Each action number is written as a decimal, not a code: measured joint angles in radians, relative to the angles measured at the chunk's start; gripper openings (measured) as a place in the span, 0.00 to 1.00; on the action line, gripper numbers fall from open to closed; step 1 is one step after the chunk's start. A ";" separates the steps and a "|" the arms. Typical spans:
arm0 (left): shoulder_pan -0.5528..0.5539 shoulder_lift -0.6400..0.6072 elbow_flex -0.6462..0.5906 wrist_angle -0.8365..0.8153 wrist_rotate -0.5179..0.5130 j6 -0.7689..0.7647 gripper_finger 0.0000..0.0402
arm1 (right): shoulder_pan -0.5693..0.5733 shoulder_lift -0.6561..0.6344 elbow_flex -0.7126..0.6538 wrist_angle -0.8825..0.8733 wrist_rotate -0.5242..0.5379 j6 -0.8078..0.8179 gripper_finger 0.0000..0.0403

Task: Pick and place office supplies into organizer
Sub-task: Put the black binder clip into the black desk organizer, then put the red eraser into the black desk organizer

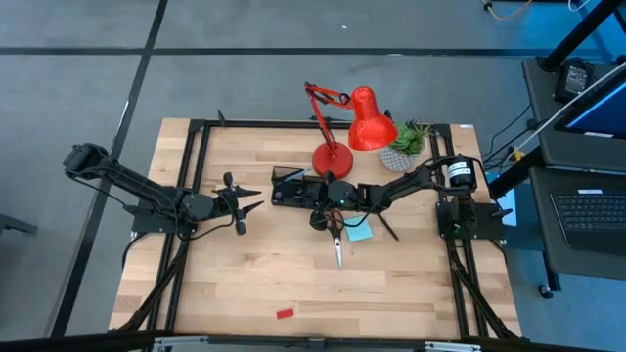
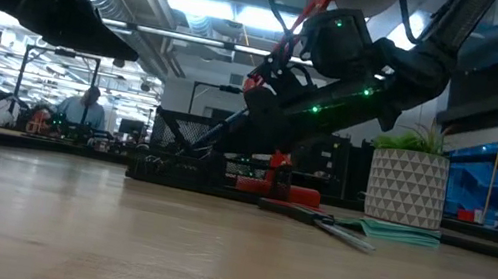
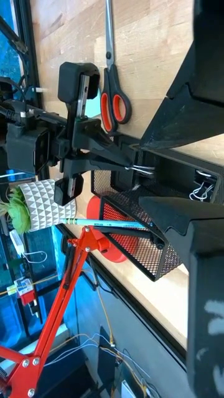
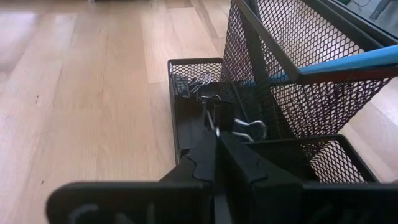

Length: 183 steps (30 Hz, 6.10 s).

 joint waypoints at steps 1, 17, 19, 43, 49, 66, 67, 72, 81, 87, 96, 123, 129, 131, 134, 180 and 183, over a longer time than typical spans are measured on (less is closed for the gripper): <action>0.000 0.000 0.000 0.000 0.000 0.000 0.32 | 0.000 0.000 0.000 0.000 0.000 0.000 0.07; 0.000 0.000 0.000 0.000 0.000 0.000 0.32 | 0.000 0.000 0.000 0.001 0.000 0.000 0.11; 0.000 0.000 0.000 0.000 0.000 0.000 0.32 | 0.000 0.000 0.000 0.001 0.000 -0.001 0.11; 0.000 0.000 0.000 0.000 0.000 0.000 0.32 | 0.049 -0.054 -0.002 0.039 0.000 -0.078 0.44; 0.000 0.000 0.000 -0.004 0.000 0.000 0.32 | 0.106 -0.162 -0.002 -0.104 0.000 -0.107 0.46; -0.001 0.000 0.000 -0.005 0.063 -0.001 0.32 | 0.238 -0.451 -0.001 -0.679 0.000 0.020 0.46; -0.001 0.000 0.000 -0.005 0.063 -0.001 0.32 | 0.245 -0.462 -0.001 -0.707 0.000 0.032 0.46; -0.001 0.000 0.000 -0.004 0.063 -0.001 0.32 | 0.280 -0.502 -0.035 -0.733 0.000 0.086 0.46; -0.001 0.000 0.000 -0.004 0.071 -0.002 0.32 | 0.275 -0.521 -0.080 -0.743 0.009 0.412 0.46; -0.001 0.000 0.000 -0.005 0.071 -0.002 0.32 | 0.276 -0.520 -0.080 -0.707 0.008 0.450 0.46; -0.001 0.000 0.000 -0.005 0.096 -0.041 0.32 | 0.275 -0.520 -0.080 -0.703 0.008 0.480 0.46; -0.078 0.405 0.400 -0.233 0.323 -0.088 0.32 | 0.275 -0.519 -0.079 -1.081 -0.052 0.577 0.46; -0.173 0.550 0.505 -0.232 0.324 0.001 0.32 | 0.275 -0.519 -0.079 -1.085 -0.052 0.535 0.46; -0.204 0.596 0.538 -0.230 0.323 0.004 0.32 | 0.275 -0.519 -0.079 -1.085 -0.052 0.526 0.46; -0.244 0.664 0.590 -0.229 0.323 -0.057 0.34 | 0.275 -0.519 -0.079 -1.085 -0.052 0.518 0.46; -0.465 1.244 1.133 -0.704 0.371 -0.788 0.47 | 0.275 -0.519 -0.079 -1.058 0.037 0.415 0.46; -0.454 1.244 1.133 -0.716 0.378 -0.805 0.47 | 0.275 -0.519 -0.079 -1.059 0.037 0.414 0.46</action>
